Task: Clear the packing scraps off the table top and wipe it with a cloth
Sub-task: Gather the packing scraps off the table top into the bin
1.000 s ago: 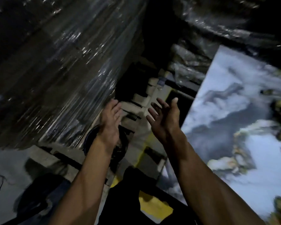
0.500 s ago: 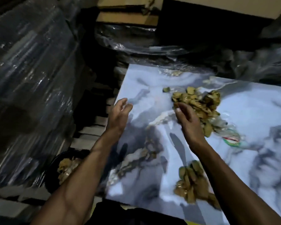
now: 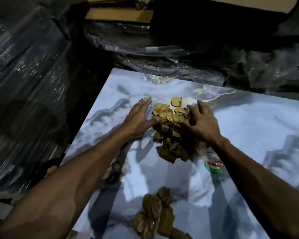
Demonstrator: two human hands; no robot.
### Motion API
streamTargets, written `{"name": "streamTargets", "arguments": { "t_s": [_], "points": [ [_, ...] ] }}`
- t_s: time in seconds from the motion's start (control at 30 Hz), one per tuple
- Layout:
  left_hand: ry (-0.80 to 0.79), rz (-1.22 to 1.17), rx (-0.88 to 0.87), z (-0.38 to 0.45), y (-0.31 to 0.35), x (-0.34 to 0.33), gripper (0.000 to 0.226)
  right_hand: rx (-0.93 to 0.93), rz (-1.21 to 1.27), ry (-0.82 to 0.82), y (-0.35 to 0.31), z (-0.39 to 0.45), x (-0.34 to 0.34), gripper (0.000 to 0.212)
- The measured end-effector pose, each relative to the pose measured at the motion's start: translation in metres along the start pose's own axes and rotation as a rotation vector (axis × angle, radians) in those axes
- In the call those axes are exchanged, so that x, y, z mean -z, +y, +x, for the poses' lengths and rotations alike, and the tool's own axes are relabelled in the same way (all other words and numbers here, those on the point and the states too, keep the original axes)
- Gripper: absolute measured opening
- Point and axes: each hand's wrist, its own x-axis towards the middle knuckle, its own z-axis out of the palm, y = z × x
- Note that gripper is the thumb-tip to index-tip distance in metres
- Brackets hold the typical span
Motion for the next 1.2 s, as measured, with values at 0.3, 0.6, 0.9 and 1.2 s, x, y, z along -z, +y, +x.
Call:
{"name": "streamTargets", "arguments": {
  "t_s": [0.3,0.6,0.9,1.2],
  "points": [
    [-0.096,0.058,-0.11,0.029,0.018,-0.032,0.075,0.199,0.162,0.204,-0.011,-0.059,-0.028,0.064],
    [-0.006,0.133,-0.188,-0.031,0.006,-0.037,0.078,0.293,0.059,-0.138,-0.005,0.071,0.008,0.077],
    [-0.056,0.288,0.044,0.059,-0.005,-0.01,0.073,0.381,-0.023,-0.364,0.013,0.049,0.011,0.075],
    [-0.085,0.316,-0.246,0.035,0.003,-0.037,0.082,0.334,0.044,-0.097,0.038,-0.034,-0.016,0.061]
  ]
}}
